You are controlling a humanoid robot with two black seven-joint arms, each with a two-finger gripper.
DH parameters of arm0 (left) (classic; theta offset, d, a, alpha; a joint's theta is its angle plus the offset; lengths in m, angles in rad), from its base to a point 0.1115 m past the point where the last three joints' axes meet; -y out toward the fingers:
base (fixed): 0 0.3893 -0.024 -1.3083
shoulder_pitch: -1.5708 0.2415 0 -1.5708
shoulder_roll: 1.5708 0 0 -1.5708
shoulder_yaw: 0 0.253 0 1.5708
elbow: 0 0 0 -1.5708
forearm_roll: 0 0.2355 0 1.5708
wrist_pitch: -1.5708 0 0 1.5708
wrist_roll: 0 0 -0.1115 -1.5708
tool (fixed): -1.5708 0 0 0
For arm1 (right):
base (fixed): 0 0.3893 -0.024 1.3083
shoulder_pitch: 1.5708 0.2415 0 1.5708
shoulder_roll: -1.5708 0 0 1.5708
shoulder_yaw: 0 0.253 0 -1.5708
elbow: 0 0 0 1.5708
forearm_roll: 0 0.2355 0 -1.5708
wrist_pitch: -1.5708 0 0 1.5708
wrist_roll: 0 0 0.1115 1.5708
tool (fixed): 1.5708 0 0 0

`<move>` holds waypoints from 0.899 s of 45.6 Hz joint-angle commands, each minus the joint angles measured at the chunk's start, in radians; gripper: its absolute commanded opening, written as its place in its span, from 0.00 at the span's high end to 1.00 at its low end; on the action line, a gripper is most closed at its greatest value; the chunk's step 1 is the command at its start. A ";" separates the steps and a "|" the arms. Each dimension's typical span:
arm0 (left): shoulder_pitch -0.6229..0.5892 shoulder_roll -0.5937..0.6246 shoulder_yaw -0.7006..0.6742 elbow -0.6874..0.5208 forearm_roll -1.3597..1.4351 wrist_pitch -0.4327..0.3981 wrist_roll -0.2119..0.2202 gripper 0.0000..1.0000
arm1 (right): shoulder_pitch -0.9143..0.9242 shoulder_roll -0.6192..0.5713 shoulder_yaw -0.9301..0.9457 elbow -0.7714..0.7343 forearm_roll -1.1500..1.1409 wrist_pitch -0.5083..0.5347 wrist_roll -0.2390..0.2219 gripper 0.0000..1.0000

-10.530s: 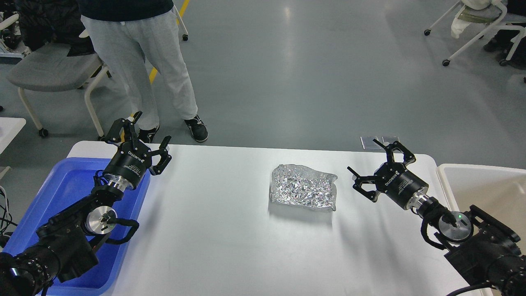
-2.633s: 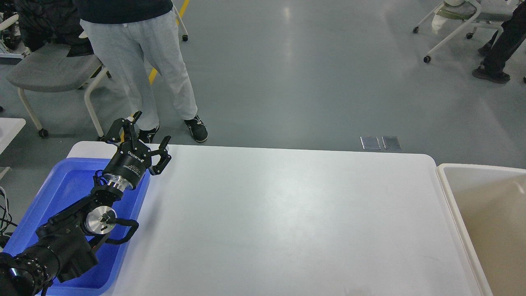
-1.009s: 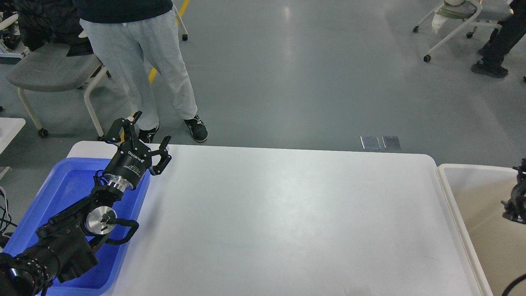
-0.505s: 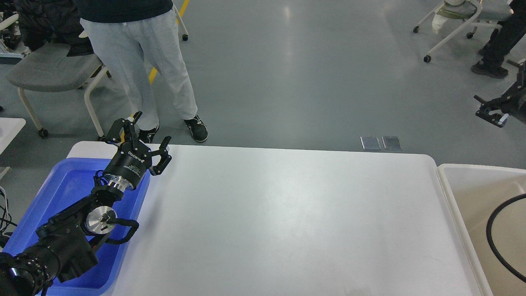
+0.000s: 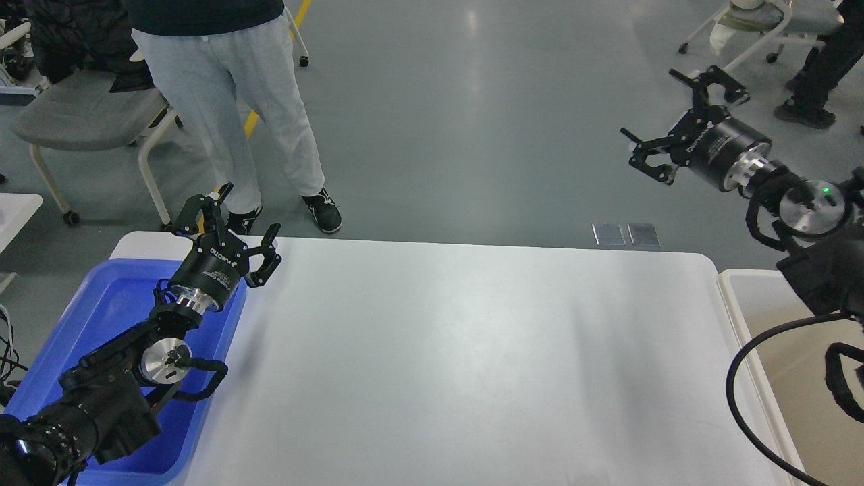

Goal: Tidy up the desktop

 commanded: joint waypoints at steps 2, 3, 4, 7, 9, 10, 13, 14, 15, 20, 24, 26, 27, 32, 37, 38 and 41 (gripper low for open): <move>0.000 -0.001 0.001 0.000 0.000 -0.001 0.000 0.00 | -0.106 0.113 0.013 0.153 -0.004 -0.009 0.002 0.00; 0.000 -0.001 0.001 0.000 0.000 0.000 0.000 0.00 | -0.117 0.122 0.013 0.152 -0.004 -0.009 0.003 0.00; 0.000 -0.001 0.001 0.000 0.000 0.000 0.000 0.00 | -0.128 0.131 0.012 0.153 -0.007 -0.009 0.003 0.00; 0.000 0.000 -0.001 0.000 0.000 0.000 0.000 0.00 | -0.160 0.161 0.010 0.153 -0.010 -0.007 0.005 0.00; 0.000 0.000 0.001 0.000 0.000 0.000 0.000 0.00 | -0.177 0.177 0.010 0.153 -0.011 -0.007 0.008 0.00; 0.000 -0.001 0.001 0.000 0.000 0.000 0.000 0.00 | -0.186 0.185 0.010 0.152 -0.012 -0.007 0.011 0.00; 0.000 -0.001 0.001 0.000 0.000 0.000 0.000 0.00 | -0.212 0.208 0.010 0.152 -0.012 -0.006 0.028 0.00; 0.000 0.000 0.001 0.000 0.000 0.000 0.000 0.00 | -0.218 0.214 0.009 0.152 -0.012 -0.007 0.034 0.00; 0.000 -0.001 -0.001 0.000 0.000 0.000 0.000 0.00 | -0.224 0.220 0.007 0.150 -0.012 -0.007 0.039 0.00; 0.000 0.000 -0.001 0.000 0.000 0.000 0.000 0.00 | -0.240 0.245 0.005 0.146 -0.012 -0.007 0.057 0.00; 0.000 -0.001 0.001 0.000 0.000 0.000 0.000 0.00 | -0.249 0.259 0.010 0.136 -0.012 -0.007 0.072 0.00; 0.000 0.000 0.001 0.000 0.000 0.000 0.000 0.00 | -0.252 0.260 0.010 0.136 -0.014 -0.007 0.082 0.00; 0.000 -0.001 0.001 0.000 0.000 0.000 0.000 0.00 | -0.252 0.260 0.010 0.136 -0.012 -0.007 0.086 0.00; 0.000 -0.001 -0.001 0.000 0.000 0.000 0.000 0.00 | -0.263 0.262 0.009 0.133 -0.012 -0.007 0.094 0.00; 0.000 -0.001 0.001 0.000 0.000 0.000 0.000 0.00 | -0.268 0.265 0.007 0.117 -0.012 -0.007 0.095 0.00; 0.000 -0.001 0.001 0.000 0.000 0.000 0.000 0.00 | -0.268 0.268 0.007 0.112 -0.014 -0.007 0.095 0.00; 0.000 -0.001 0.001 0.000 0.000 0.000 0.000 0.00 | -0.269 0.274 0.005 0.097 -0.014 -0.007 0.095 0.00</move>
